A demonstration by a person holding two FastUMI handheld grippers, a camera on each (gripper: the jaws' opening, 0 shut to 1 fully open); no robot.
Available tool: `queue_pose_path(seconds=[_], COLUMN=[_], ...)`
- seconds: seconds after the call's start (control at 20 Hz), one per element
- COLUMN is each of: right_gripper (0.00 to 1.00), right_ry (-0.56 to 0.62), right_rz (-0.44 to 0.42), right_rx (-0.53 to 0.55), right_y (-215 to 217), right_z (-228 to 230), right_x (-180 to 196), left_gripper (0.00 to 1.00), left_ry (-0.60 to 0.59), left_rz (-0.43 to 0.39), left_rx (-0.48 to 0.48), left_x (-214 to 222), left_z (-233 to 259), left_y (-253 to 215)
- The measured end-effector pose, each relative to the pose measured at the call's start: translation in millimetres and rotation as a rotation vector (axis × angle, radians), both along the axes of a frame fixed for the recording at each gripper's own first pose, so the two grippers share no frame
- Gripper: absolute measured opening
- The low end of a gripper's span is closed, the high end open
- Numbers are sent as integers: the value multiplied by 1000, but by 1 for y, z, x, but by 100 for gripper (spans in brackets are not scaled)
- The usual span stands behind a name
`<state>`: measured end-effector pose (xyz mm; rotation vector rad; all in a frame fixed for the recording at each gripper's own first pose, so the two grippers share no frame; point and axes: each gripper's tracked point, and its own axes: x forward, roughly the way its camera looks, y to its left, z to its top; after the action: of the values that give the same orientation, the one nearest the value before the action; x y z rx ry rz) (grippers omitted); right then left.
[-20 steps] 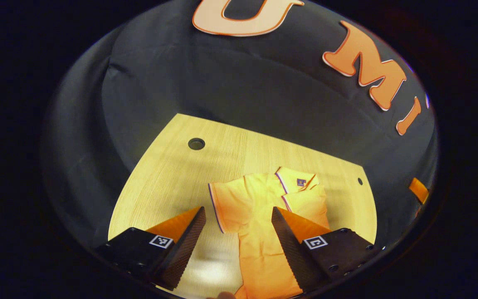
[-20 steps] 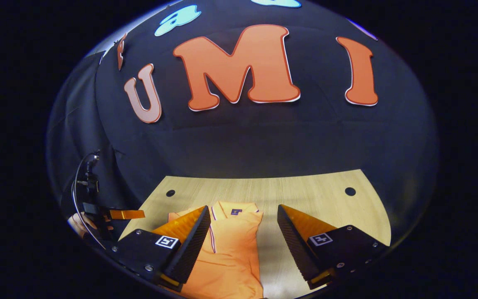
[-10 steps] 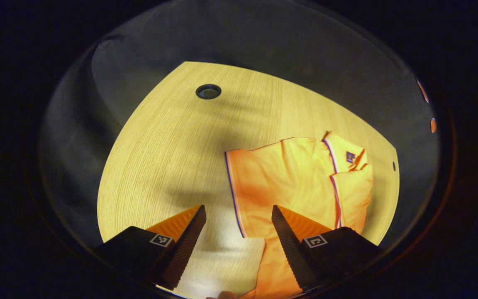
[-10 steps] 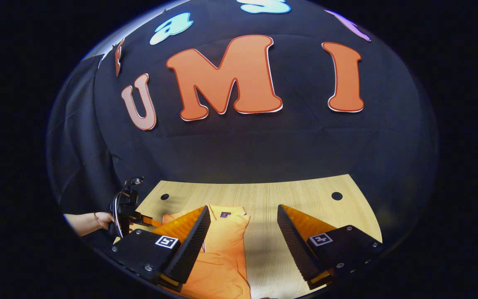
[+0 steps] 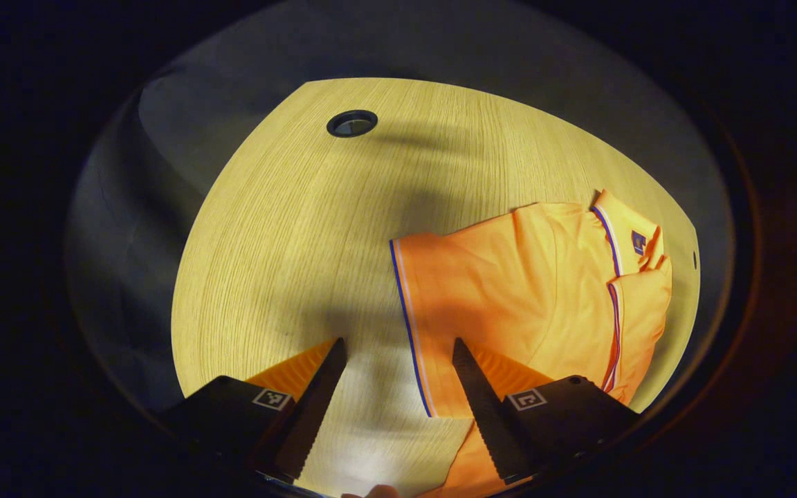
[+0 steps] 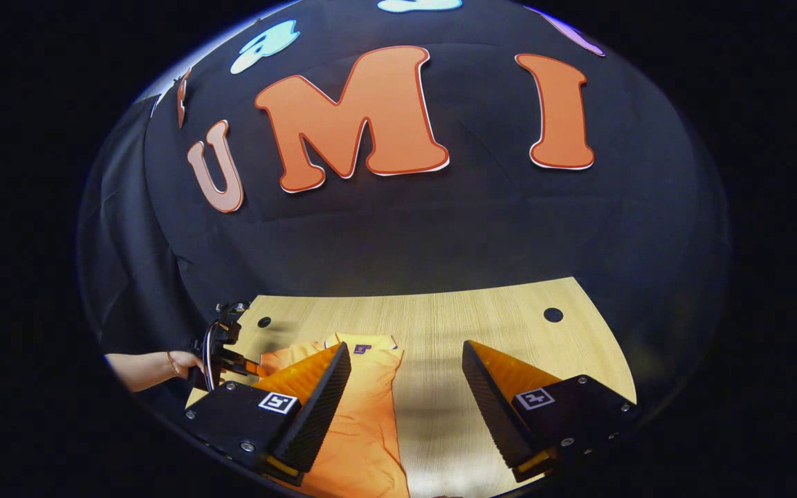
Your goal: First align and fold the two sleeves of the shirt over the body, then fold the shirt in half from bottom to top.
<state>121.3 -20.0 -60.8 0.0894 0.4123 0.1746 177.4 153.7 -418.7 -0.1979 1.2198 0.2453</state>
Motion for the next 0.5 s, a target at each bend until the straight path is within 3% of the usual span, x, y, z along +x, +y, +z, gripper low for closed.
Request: queue_pose_path(seconds=[0.2, 0.3, 0.4, 0.45, 0.5], right_gripper=[99, 99, 99, 99, 99], right_ry=[11, 13, 10, 8, 5], right_rz=[18, 23, 22, 19, 18], right_rx=[8, 10, 6, 6, 5], right_y=[3, 2, 0, -1, -2], right_z=[-3, -4, -3, -3, -3], right_x=[1, 1, 3, 3, 3], left_gripper=[97, 91, 39, 33, 13], left_ry=[-1, -5, -6, 1, -5], left_rz=[-11, -11, -27, -35, -51], left_rx=[-3, -8, -18, -11, -20], left_x=[-5, -3, -2, -1, 1], left_z=[1, 1, 4, 2, 3], left_y=[-1, -3, -11, -13, -18])
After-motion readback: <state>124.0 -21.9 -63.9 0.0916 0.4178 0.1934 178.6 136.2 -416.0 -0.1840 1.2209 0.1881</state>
